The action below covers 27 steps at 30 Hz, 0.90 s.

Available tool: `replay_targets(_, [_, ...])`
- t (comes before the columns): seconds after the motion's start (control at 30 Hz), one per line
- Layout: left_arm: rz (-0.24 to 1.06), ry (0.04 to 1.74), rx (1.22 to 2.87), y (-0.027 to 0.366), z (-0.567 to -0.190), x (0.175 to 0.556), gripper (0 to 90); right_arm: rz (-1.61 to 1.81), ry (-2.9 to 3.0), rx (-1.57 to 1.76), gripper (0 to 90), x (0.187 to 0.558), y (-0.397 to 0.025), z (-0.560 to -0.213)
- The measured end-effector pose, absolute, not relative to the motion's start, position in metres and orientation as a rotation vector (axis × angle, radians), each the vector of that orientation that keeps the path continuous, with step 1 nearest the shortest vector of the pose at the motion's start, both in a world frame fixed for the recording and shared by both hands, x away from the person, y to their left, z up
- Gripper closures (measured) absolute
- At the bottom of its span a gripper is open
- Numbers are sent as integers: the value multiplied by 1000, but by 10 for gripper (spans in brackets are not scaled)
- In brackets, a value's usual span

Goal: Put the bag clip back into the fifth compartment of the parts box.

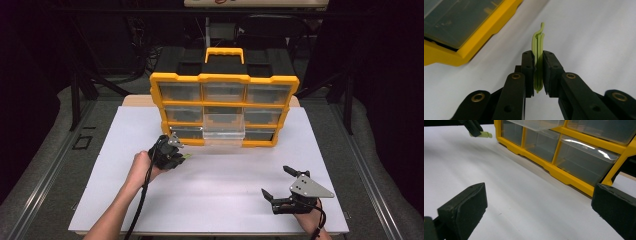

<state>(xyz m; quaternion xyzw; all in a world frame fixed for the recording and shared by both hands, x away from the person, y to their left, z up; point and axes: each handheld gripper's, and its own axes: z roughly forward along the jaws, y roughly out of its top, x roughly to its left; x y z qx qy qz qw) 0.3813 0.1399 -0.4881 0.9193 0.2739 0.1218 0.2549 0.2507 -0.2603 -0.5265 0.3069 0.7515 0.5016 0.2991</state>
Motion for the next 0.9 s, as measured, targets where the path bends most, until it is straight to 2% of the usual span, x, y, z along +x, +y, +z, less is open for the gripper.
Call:
replay_targets(0.3, [341, 756, 2498, 145, -482, 385, 804, 1331, 1997, 812, 0, 252, -261, -527])
replay_targets(0.9, [413, 737, 2507, 146, -449, 395, 804, 1334, 1996, 816, 0, 251, -261, -527])
